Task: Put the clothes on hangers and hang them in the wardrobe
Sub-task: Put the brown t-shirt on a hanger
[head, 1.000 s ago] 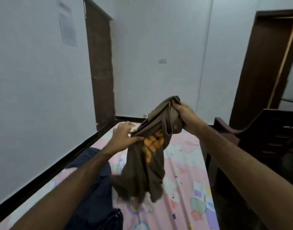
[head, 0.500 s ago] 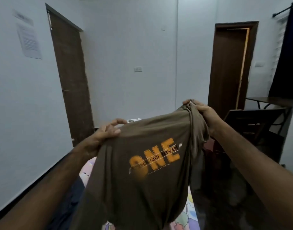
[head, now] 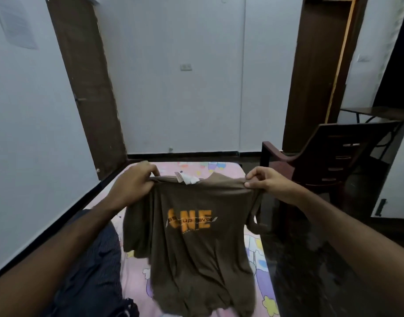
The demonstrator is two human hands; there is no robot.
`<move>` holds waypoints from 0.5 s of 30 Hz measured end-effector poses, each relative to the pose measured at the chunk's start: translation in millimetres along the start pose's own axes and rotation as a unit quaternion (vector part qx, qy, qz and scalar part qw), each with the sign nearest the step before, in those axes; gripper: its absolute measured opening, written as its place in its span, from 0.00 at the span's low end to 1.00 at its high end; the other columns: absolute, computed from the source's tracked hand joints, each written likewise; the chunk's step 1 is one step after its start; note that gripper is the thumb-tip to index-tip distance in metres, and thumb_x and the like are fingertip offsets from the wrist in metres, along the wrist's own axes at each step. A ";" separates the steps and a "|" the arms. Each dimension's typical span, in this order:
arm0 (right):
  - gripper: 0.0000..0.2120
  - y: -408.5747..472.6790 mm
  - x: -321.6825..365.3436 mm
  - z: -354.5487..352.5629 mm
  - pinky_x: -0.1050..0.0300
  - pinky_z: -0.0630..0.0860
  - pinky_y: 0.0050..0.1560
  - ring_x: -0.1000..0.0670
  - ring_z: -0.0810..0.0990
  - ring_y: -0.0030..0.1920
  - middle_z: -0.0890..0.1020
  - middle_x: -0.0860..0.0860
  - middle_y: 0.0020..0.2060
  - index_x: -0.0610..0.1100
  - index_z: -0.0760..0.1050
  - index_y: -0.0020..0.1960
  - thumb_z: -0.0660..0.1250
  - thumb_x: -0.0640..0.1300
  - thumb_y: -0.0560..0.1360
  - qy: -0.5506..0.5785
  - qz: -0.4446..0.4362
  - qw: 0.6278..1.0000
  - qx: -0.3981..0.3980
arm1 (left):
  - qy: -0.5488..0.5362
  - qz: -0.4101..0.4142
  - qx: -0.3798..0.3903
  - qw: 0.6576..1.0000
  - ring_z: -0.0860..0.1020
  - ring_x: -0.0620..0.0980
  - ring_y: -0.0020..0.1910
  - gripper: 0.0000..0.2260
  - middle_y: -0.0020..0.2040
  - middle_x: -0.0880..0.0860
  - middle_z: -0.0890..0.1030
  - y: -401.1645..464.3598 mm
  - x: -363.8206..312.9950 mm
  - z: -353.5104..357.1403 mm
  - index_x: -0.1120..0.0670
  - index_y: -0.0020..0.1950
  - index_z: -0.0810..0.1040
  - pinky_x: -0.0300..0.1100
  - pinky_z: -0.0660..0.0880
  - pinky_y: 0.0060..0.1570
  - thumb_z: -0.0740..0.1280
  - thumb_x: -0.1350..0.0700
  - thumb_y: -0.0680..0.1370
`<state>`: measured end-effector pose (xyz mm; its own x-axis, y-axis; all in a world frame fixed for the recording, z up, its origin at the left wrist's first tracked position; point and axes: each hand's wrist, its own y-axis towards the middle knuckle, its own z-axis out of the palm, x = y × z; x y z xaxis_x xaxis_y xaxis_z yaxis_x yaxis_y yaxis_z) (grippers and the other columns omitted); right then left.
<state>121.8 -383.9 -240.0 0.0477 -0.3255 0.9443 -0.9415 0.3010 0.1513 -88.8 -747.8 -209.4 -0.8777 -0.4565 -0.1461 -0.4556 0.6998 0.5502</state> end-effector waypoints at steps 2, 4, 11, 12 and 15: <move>0.12 6.1 0.8 6.1 0.62 0.76 0.53 0.51 0.81 0.50 0.83 0.48 0.49 0.40 0.80 0.57 0.75 0.36 0.74 -0.074 -0.030 0.996 0.029 | -0.028 -0.015 -0.039 0.999 0.76 0.49 0.42 0.08 0.43 0.48 0.74 4.7 -1.8 -2.8 0.52 0.46 0.80 0.48 0.73 0.42 0.70 0.65 0.72; 0.10 10.4 7.9 10.4 0.57 0.75 0.53 0.51 0.80 0.49 0.83 0.47 0.49 0.38 0.80 0.57 0.73 0.39 0.77 -0.199 -0.035 0.976 0.082 | -0.074 -0.050 -0.095 0.991 0.76 0.46 0.43 0.08 0.44 0.48 0.77 8.5 -6.3 -9.2 0.54 0.45 0.80 0.43 0.73 0.43 0.69 0.67 0.73; 0.13 9.3 47.4 21.6 0.57 0.72 0.47 0.48 0.79 0.45 0.80 0.45 0.43 0.35 0.78 0.49 0.72 0.45 0.76 0.014 -0.059 0.998 0.004 | -0.306 -0.244 -0.218 0.894 0.81 0.53 0.50 0.07 0.44 0.52 0.83 16.1 2.3 -24.1 0.58 0.49 0.82 0.47 0.76 0.52 0.75 0.56 0.75; 0.05 9.8 59.1 21.6 0.58 0.72 0.46 0.49 0.79 0.45 0.80 0.45 0.42 0.37 0.78 0.48 0.69 0.40 0.79 0.042 -0.073 0.995 -0.056 | -0.285 -0.232 -0.223 0.903 0.81 0.52 0.47 0.09 0.44 0.52 0.84 15.0 1.5 -27.8 0.57 0.48 0.82 0.48 0.76 0.50 0.76 0.52 0.75; 0.10 15.3 96.9 8.4 0.59 0.72 0.40 0.53 0.78 0.41 0.81 0.49 0.39 0.43 0.79 0.46 0.61 0.34 0.82 0.016 -0.101 0.984 -0.143 | -0.092 -0.112 -0.190 0.971 0.79 0.51 0.39 0.11 0.40 0.50 0.82 10.6 0.1 -50.5 0.51 0.45 0.77 0.48 0.75 0.39 0.71 0.44 0.78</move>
<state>109.3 -418.3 -148.6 0.2390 -0.3785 0.8942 -0.7799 0.4738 0.4090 -86.2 -768.2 -162.1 -0.7908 -0.4437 -0.4217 -0.5808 0.3261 0.7459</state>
